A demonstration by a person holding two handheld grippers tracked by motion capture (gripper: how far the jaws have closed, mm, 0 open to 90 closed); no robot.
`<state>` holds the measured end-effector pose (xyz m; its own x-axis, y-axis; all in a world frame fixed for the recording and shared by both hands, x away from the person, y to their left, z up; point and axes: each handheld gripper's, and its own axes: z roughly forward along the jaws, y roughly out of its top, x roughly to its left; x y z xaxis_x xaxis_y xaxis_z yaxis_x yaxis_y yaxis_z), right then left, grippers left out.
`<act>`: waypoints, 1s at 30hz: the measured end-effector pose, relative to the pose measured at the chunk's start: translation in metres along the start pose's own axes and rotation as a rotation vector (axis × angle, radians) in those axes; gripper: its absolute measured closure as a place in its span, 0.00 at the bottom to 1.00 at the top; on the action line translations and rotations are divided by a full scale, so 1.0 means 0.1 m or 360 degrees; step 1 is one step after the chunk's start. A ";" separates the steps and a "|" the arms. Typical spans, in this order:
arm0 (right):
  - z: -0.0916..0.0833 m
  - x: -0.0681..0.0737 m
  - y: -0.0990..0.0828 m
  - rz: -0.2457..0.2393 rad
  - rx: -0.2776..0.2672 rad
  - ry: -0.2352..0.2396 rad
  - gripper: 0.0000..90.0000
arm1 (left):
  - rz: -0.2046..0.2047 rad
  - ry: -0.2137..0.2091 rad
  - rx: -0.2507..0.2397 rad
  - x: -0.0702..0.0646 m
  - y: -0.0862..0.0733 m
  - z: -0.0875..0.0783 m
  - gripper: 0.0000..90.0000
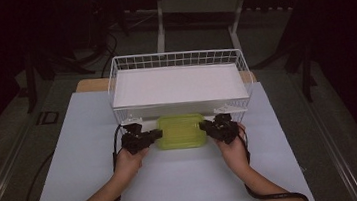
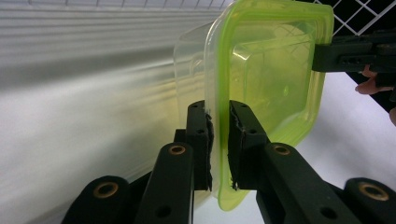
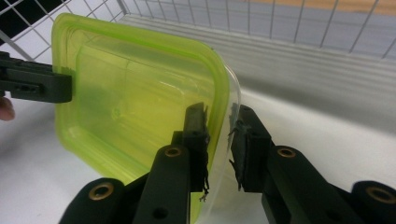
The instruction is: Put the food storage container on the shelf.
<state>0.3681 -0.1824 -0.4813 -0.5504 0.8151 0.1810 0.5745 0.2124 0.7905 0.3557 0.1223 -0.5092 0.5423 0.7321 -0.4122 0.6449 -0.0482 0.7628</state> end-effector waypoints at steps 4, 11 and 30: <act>0.03 0.02 -0.01 -0.0023 -0.0040 -0.0054 0.83 | -0.0006 0.0007 -0.0024 0.02 0.00 0.03 0.87; 0.08 0.03 0.00 -0.0106 -0.0075 -0.0128 0.80 | -0.0032 -0.0021 -0.0060 0.07 0.01 0.07 0.84; 0.27 0.04 -0.04 -0.0174 -0.0137 -0.0294 0.66 | 0.0079 0.0116 -0.0147 0.14 0.09 0.25 0.61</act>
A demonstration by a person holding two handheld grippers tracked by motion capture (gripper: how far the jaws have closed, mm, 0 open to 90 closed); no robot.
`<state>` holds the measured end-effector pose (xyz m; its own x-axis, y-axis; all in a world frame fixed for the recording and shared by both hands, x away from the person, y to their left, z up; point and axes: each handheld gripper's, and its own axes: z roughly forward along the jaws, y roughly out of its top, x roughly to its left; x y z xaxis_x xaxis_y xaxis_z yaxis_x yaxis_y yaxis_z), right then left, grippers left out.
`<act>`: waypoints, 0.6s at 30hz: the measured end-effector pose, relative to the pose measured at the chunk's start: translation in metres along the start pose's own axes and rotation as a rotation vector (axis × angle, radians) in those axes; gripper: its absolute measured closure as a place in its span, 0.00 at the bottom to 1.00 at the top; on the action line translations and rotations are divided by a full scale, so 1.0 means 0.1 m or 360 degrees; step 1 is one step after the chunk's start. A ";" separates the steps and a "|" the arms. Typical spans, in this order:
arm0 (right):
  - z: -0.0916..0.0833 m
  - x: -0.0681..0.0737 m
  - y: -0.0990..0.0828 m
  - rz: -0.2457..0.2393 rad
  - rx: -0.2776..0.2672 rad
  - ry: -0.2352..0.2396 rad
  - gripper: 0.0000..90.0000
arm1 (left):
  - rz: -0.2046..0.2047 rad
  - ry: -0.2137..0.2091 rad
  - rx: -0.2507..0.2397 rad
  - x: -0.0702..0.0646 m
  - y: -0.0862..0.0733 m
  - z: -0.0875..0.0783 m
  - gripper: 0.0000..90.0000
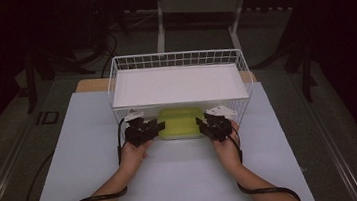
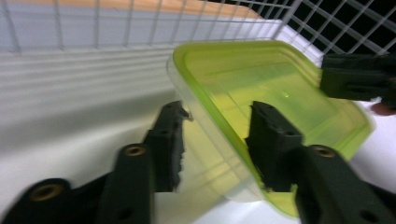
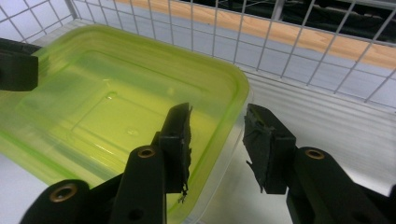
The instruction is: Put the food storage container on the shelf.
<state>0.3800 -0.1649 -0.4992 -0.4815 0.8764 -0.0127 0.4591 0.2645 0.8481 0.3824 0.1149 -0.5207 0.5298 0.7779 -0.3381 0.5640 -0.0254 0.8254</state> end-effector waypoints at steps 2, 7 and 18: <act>0.00 -0.02 -0.01 0.0026 0.0004 0.0002 0.62 | 0.0009 0.0005 0.0005 0.00 0.01 0.00 0.59; -0.04 -0.02 -0.02 0.0026 0.0008 0.0015 0.59 | 0.0042 0.0021 -0.0001 -0.02 0.03 -0.06 0.57; -0.30 0.14 0.03 0.0014 -0.0024 0.0132 0.62 | 0.0090 -0.0049 -0.0027 -0.11 0.02 -0.41 0.57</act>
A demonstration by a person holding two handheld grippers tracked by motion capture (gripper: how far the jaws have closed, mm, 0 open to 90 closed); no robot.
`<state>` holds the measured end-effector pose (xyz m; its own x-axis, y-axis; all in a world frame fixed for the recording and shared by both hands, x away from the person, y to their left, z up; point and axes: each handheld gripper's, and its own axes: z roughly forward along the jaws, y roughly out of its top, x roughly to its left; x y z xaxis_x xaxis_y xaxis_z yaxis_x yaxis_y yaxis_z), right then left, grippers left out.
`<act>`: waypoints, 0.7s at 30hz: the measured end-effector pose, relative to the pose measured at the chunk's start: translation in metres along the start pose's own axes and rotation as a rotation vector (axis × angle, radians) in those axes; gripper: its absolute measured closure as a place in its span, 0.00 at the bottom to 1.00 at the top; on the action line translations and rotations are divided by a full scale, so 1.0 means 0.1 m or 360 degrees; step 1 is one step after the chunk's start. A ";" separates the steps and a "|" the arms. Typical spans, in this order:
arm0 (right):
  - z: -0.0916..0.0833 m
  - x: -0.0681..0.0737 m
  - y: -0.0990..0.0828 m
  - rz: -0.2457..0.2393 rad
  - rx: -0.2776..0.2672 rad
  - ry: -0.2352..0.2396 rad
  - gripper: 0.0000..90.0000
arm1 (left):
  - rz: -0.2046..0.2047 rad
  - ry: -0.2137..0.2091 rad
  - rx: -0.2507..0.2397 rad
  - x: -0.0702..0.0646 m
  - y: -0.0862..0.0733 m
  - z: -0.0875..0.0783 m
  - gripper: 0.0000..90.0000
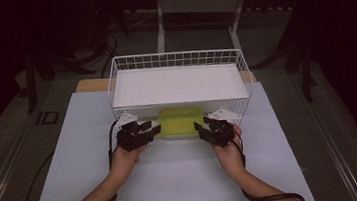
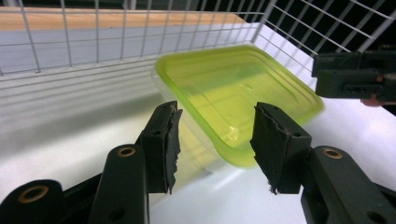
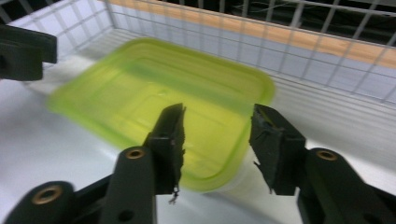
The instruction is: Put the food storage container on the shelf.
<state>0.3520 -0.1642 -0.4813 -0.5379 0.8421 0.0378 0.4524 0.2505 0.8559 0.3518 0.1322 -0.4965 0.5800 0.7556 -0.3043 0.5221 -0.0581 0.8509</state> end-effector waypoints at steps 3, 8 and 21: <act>-0.05 0.07 0.00 -0.0020 0.0001 0.0049 0.68 | 0.0051 -0.0033 0.0005 -0.08 -0.03 -0.12 0.56; -0.09 0.21 -0.04 -0.0109 0.0082 0.0145 0.98 | 0.0097 -0.0101 -0.0024 -0.19 -0.07 -0.25 0.47; 0.06 0.35 -0.19 -0.0118 0.0237 0.0257 1.00 | 0.0055 -0.0185 -0.0030 -0.24 -0.30 -0.43 0.00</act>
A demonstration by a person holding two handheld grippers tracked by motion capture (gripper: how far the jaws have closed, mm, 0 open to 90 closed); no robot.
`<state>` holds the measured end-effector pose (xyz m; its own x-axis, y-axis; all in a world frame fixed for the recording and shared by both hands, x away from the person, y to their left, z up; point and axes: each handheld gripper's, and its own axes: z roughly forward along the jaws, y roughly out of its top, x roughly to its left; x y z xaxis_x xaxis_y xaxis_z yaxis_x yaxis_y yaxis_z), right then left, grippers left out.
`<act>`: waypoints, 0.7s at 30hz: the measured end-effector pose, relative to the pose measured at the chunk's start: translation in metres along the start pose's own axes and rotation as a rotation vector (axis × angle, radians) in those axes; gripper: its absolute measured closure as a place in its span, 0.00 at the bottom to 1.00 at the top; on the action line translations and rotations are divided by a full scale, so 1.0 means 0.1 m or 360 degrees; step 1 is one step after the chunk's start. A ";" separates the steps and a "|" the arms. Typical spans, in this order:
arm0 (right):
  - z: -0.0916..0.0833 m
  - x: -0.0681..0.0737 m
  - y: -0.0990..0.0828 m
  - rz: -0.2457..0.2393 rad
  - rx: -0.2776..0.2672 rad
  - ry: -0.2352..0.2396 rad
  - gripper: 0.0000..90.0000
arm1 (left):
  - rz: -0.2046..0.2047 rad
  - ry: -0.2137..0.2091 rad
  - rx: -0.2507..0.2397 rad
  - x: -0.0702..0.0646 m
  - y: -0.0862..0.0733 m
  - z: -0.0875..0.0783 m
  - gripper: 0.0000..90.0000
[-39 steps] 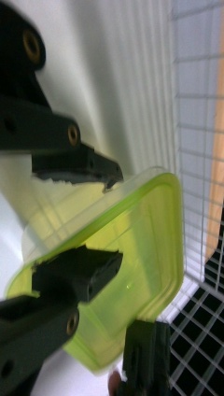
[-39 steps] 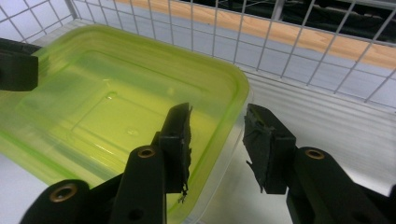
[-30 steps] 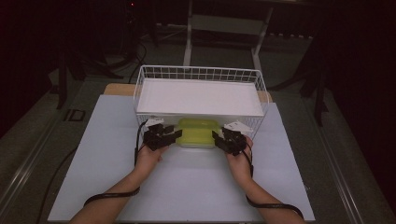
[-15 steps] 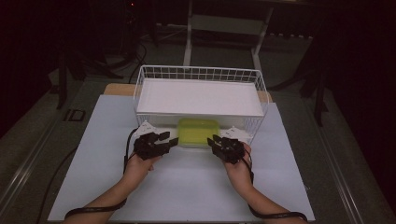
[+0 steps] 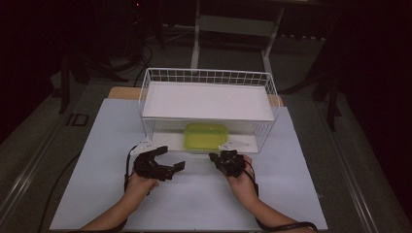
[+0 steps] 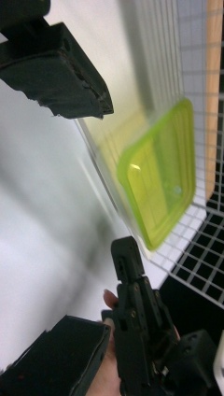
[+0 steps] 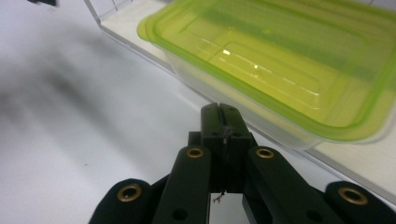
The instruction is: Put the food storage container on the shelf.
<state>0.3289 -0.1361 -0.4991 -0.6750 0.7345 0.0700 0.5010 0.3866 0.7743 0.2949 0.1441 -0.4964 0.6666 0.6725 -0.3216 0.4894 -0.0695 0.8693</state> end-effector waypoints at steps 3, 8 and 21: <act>0.08 0.01 0.00 0.0006 0.0024 0.0000 1.00 | 0.0050 0.0047 0.0004 -0.01 -0.04 -0.03 0.00; 0.25 0.01 -0.01 0.0005 0.0057 -0.0011 1.00 | 0.0106 0.0080 -0.0015 0.02 -0.11 -0.05 0.00; 0.50 -0.15 0.13 0.0048 0.0034 -0.0108 1.00 | 0.0106 0.0080 -0.0040 0.06 -0.15 -0.07 0.00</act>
<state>0.3727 -0.1147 -0.5211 -0.6214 0.7819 0.0500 0.5327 0.3749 0.7587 0.2877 0.1543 -0.5092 0.6678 0.7031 -0.2443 0.4304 -0.0969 0.8974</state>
